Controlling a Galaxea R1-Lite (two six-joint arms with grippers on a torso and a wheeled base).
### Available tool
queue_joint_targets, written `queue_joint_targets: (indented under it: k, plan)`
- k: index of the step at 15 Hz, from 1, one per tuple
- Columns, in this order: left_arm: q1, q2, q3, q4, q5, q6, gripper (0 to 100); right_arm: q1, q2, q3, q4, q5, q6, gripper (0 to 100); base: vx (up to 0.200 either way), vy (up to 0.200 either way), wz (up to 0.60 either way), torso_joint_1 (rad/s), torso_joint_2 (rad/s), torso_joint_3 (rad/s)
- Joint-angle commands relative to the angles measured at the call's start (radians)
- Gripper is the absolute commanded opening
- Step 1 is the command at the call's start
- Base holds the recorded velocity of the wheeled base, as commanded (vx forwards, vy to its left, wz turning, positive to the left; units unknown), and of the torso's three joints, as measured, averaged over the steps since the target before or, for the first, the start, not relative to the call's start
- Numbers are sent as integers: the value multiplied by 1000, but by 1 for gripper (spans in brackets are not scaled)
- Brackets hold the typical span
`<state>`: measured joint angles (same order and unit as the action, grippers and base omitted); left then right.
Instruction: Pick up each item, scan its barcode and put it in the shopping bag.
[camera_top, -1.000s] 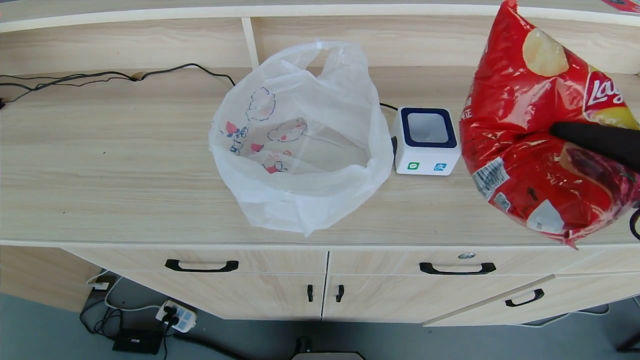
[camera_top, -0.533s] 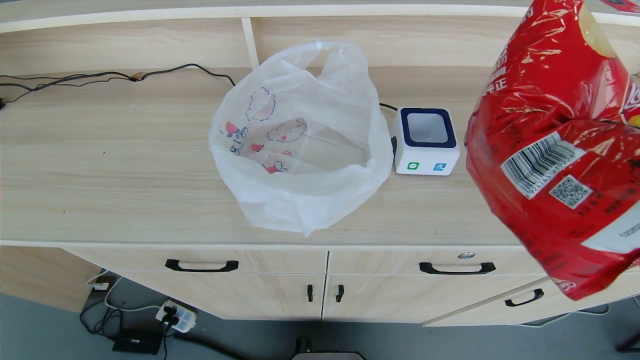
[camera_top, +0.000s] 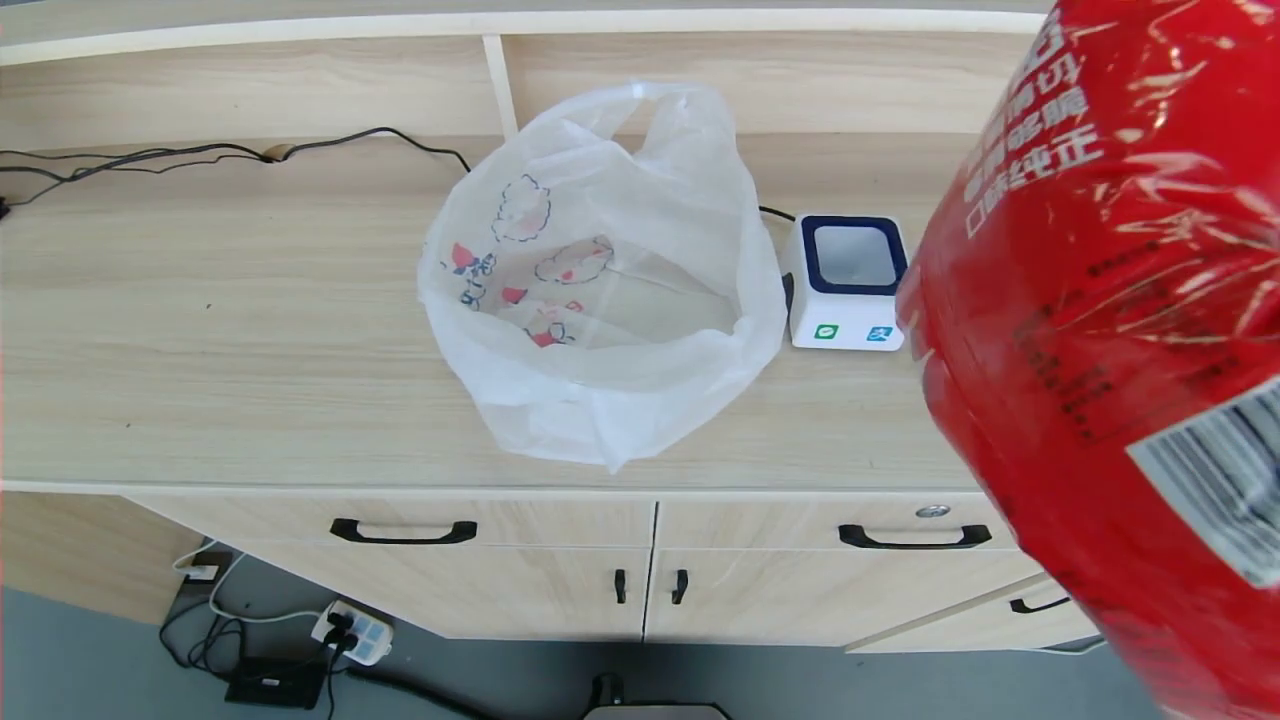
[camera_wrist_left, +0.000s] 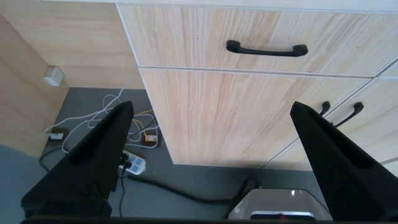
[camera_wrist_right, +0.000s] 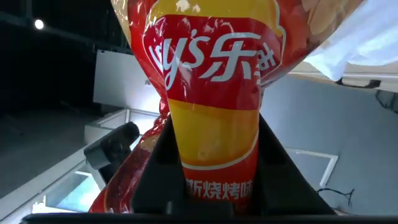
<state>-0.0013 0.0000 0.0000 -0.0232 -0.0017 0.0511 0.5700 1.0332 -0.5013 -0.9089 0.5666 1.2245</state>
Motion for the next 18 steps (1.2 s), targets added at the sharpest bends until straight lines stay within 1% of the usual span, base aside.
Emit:
queue_joint_targets:
  k: [1, 5, 7, 9, 10, 12, 15, 18]
  plan:
    - [0, 2, 0, 0, 0, 1, 100, 42, 21, 1, -31, -1, -5, 0, 0, 0, 0, 0, 0, 0]
    - [0, 2, 0, 0, 0, 13, 100, 54, 134, -19, -143, -2, -6, 0, 0, 0, 0, 0, 0, 0]
    - [0, 2, 0, 0, 0, 13, 100, 74, 154, -56, -146, -22, -6, 0, 0, 0, 0, 0, 0, 0]
    - [0, 2, 0, 0, 0, 12, 100, 105, 189, -103, -148, -100, -6, 0, 0, 0, 0, 0, 0, 0]
    - [0, 2, 0, 2, 0, 12, 100, 126, 192, -108, -146, -120, -6, 0, 0, 0, 0, 0, 0, 0]
    - [0, 2, 0, 2, 0, 10, 100, 148, 189, -99, -148, -125, -13, 0, 0, 0, 0, 0, 0, 0]
    - [-2, 2, 0, 2, 0, 7, 100, 149, 191, -99, -150, -125, -33, 0, 0, 0, 0, 0, 0, 0]
    - [-2, 2, 0, 2, 0, 7, 100, 185, 186, -95, -197, -125, -31, 0, 0, 0, 0, 0, 0, 0]
